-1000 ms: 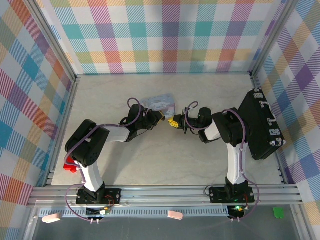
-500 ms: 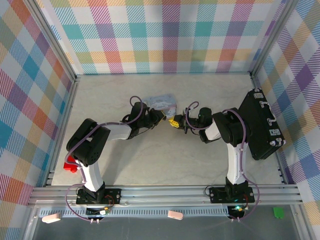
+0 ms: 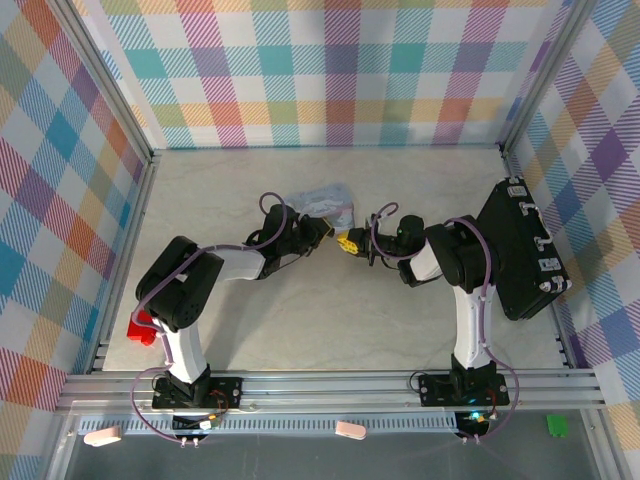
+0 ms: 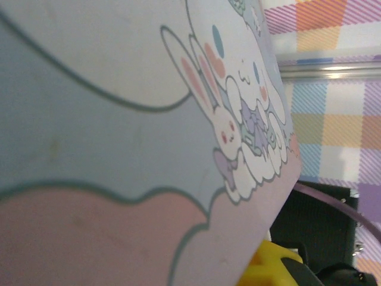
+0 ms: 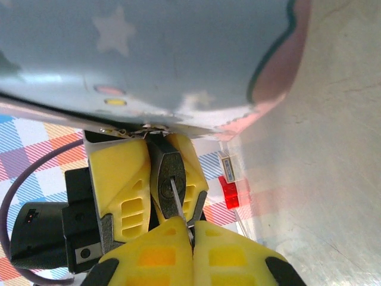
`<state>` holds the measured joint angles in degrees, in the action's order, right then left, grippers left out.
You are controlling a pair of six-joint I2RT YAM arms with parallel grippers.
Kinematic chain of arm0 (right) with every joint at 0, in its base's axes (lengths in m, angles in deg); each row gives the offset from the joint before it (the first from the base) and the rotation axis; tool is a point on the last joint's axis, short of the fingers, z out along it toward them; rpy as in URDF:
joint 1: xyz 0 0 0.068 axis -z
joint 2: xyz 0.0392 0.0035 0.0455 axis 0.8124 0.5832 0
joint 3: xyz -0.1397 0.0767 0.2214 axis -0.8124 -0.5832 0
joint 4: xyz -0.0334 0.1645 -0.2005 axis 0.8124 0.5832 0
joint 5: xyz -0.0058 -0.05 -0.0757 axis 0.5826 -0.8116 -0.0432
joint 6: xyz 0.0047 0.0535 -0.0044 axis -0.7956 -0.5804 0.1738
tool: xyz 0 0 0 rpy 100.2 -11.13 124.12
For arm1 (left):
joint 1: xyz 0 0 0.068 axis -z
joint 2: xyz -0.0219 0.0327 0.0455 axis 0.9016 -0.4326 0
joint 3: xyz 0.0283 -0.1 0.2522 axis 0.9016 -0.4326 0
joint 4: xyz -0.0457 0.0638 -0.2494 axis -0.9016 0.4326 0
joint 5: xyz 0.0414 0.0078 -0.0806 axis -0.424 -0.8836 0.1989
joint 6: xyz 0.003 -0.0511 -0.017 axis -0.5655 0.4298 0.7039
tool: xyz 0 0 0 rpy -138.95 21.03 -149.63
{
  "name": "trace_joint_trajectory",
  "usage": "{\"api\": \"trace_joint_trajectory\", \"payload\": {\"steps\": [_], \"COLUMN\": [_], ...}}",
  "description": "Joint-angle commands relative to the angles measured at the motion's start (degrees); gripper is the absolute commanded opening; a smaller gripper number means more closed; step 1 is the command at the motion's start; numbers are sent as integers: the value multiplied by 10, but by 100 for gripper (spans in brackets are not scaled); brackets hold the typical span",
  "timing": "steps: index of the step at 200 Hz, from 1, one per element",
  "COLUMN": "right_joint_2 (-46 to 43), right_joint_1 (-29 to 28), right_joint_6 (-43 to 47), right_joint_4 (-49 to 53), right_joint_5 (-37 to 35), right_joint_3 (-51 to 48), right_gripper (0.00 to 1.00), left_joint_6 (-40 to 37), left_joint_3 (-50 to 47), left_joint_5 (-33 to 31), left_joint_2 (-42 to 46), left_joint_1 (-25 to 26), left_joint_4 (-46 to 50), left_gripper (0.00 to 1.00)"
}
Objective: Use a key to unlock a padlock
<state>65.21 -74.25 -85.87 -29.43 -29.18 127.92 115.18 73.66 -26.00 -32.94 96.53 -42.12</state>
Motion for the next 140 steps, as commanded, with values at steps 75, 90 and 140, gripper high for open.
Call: {"api": "trace_joint_trajectory", "payload": {"steps": [75,90,140], "right_joint_2": [-9,-9,5], "right_joint_1": [8,8,20], "right_joint_6": [3,2,7], "right_joint_4": [-25,-25,-25], "right_joint_5": [-1,-3,-13], "right_joint_3": [51,49,23], "right_gripper": [0,0,0], "left_joint_6": [24,23,19], "left_joint_3": [9,12,11], "left_joint_5": [259,261,266], "left_joint_2": [23,23,30], "left_joint_1": [118,119,119], "left_joint_4": [-153,-156,-161], "left_gripper": [0,0,0]}}
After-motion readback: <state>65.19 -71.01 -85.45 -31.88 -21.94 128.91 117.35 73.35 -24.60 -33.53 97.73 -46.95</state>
